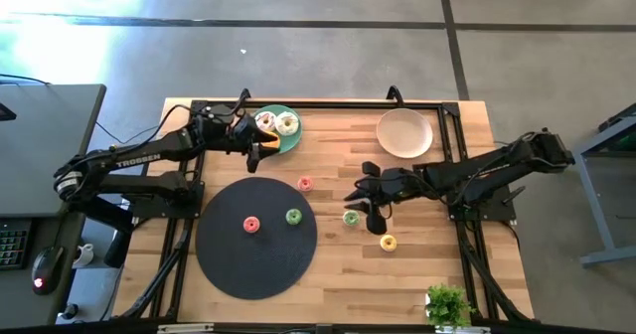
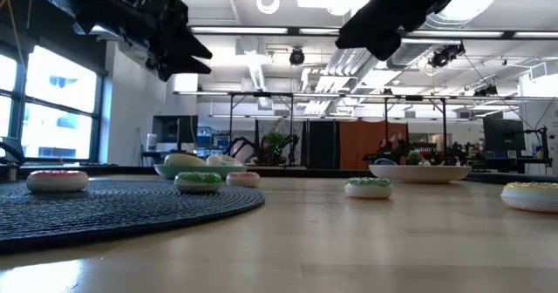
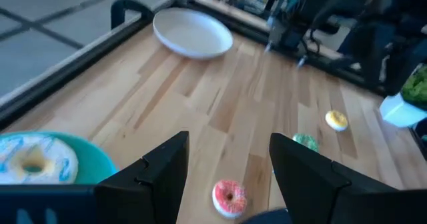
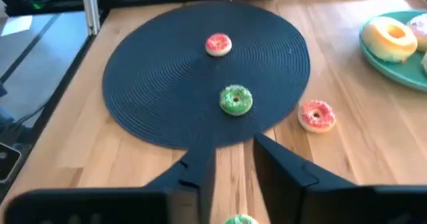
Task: Pick & Place donuts
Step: Put the right small green donut on the white plate
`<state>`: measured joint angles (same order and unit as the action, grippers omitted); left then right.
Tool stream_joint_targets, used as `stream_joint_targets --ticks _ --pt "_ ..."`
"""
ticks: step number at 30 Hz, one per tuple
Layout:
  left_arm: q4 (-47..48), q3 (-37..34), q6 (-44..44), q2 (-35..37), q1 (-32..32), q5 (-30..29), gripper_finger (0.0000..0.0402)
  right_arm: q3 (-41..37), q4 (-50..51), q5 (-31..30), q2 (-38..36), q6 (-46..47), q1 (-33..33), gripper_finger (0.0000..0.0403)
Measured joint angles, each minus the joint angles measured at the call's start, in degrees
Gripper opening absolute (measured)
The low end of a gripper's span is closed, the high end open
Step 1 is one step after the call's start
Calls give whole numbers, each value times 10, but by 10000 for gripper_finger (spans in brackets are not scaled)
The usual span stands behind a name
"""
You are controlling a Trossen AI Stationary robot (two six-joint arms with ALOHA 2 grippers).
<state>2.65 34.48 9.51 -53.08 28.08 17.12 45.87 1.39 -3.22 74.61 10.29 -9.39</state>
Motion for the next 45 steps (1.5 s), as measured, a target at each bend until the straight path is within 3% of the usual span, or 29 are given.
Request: stream_joint_targets --ticks 7,11,18,28,45 --pt "2 0 -1 0 0 -2 207 0 89 -43 12 31 -7 179" --pt "6 0 -2 0 0 -47 207 0 101 -59 54 33 -13 201" --pt "10 0 -2 0 0 -139 207 0 71 -22 138 42 -21 207" --pt "13 0 -2 0 0 -143 207 0 43 -26 207 62 -15 207" --pt "-1 0 4 -11 0 -142 207 1 34 -20 248 78 -15 207"
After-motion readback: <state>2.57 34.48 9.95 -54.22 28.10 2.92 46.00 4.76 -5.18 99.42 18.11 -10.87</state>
